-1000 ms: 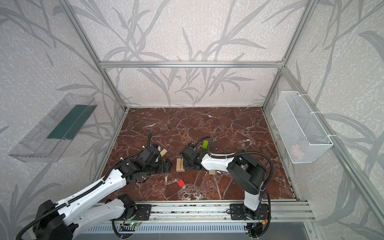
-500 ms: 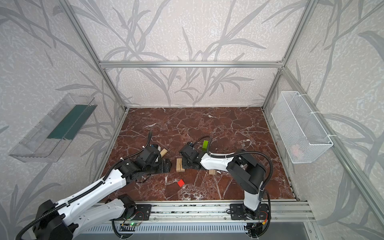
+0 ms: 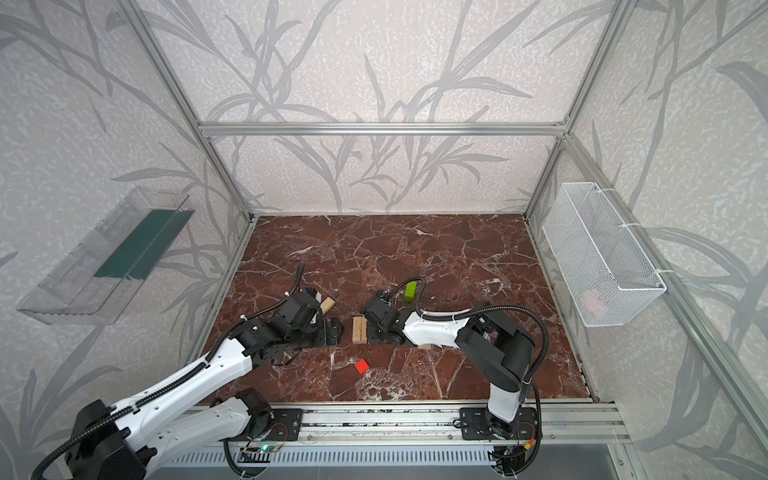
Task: Build the wood block tower
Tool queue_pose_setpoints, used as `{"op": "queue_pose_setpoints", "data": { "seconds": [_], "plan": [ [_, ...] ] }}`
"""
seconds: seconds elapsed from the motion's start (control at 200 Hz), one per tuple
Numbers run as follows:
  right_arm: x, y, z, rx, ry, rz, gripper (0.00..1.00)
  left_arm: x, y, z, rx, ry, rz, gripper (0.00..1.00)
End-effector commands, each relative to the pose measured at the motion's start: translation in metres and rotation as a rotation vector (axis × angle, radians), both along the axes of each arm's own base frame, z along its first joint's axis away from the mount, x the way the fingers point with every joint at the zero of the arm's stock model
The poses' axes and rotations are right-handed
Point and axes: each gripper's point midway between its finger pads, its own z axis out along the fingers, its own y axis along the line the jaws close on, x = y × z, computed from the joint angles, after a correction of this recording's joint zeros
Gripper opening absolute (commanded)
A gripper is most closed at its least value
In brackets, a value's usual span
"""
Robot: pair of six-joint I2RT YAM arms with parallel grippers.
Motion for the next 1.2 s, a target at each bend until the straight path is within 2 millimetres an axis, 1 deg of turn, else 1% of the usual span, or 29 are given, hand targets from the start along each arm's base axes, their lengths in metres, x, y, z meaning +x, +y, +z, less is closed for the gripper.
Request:
{"op": "queue_pose_setpoints", "data": {
  "seconds": [0.0,0.29,0.525,0.715,0.88,1.11,1.195],
  "plan": [
    [-0.006,0.001,0.010,0.023,-0.002,-0.008,0.19,0.005,-0.001,0.011,-0.007,-0.026,0.005,1.00],
    [-0.011,0.010,0.009,0.040,0.004,0.006,0.19,0.004,0.001,0.012,-0.006,-0.028,0.008,1.00],
    [-0.011,0.009,0.009,0.037,0.004,0.004,0.19,0.004,0.001,0.011,-0.006,-0.028,0.009,1.00],
    [-0.010,0.013,0.011,0.054,0.006,0.004,0.19,0.004,0.001,0.011,-0.006,-0.028,0.008,1.00],
    [-0.011,0.011,0.010,0.050,0.007,0.003,0.19,0.004,0.001,0.010,-0.003,-0.025,0.008,1.00],
    [-0.011,0.013,0.015,0.064,0.001,0.005,0.19,0.004,0.001,0.011,-0.005,-0.028,0.007,1.00],
    [-0.010,0.014,0.013,0.062,0.002,0.006,0.19,0.004,0.001,0.011,-0.006,-0.028,0.009,1.00]
  ]
}}
